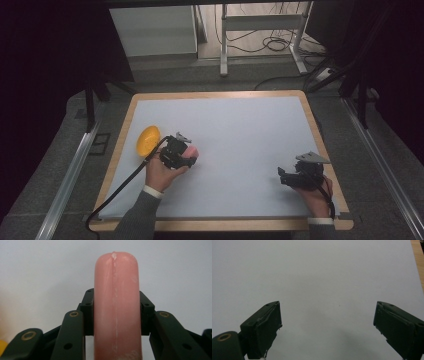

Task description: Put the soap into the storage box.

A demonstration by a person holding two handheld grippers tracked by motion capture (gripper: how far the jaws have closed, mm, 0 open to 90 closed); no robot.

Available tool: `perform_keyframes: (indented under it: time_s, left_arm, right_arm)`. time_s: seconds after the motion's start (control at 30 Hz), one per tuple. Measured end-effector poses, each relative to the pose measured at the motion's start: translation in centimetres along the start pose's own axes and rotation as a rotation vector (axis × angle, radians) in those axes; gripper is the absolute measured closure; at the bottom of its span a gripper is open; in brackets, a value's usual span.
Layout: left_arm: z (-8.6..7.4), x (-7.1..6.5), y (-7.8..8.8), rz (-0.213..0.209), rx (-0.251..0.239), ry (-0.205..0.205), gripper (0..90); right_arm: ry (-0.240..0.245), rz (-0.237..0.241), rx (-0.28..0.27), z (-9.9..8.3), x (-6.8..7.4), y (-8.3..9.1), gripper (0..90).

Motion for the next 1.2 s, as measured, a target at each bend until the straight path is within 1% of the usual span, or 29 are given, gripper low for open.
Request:
perform_keyframes:
  time_s: [0.07, 0.17, 0.27, 0.63, 0.87, 1.2]
  left_arm:
    - [0.0, 0.2, 0.1, 0.004, 0.004, -0.002, 59.8]
    - [-0.1, 0.6, 0.3, 0.005, 0.000, 0.006, 59.8]
    - [-0.1, 1.0, 0.6, 0.015, -0.007, 0.011, 59.8]
    - [0.1, 2.8, 2.1, 0.052, -0.028, 0.032, 59.8]
    - [0.1, 3.9, 2.9, 0.067, -0.042, 0.047, 59.8]
    - [0.1, 4.9, 3.7, 0.088, -0.051, 0.058, 59.8]
  right_arm:
    - [0.000, 0.000, 0.002, 0.0, 0.0, 0.0, 7.5]
    - [0.002, 0.002, 0.003, -0.1, 0.0, 0.0, 7.5]
    - [0.003, 0.003, 0.004, -0.1, 0.0, 0.0, 7.5]
    - [0.004, 0.002, 0.006, -0.1, 0.0, -0.1, 7.5]
    - [0.005, 0.002, 0.006, -0.1, 0.0, -0.1, 7.5]
    - [0.003, 0.001, 0.005, -0.1, 0.0, -0.1, 7.5]
Point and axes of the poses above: each handheld gripper's, and its own axes: y roughly backward along the jaws, z roughly out of its top, x roughly to its left, the point moved 4 cm from there along -y, roughly forward along the jaws, and after that the axes turned 13 degrees about -x, right-handed, at the moved point
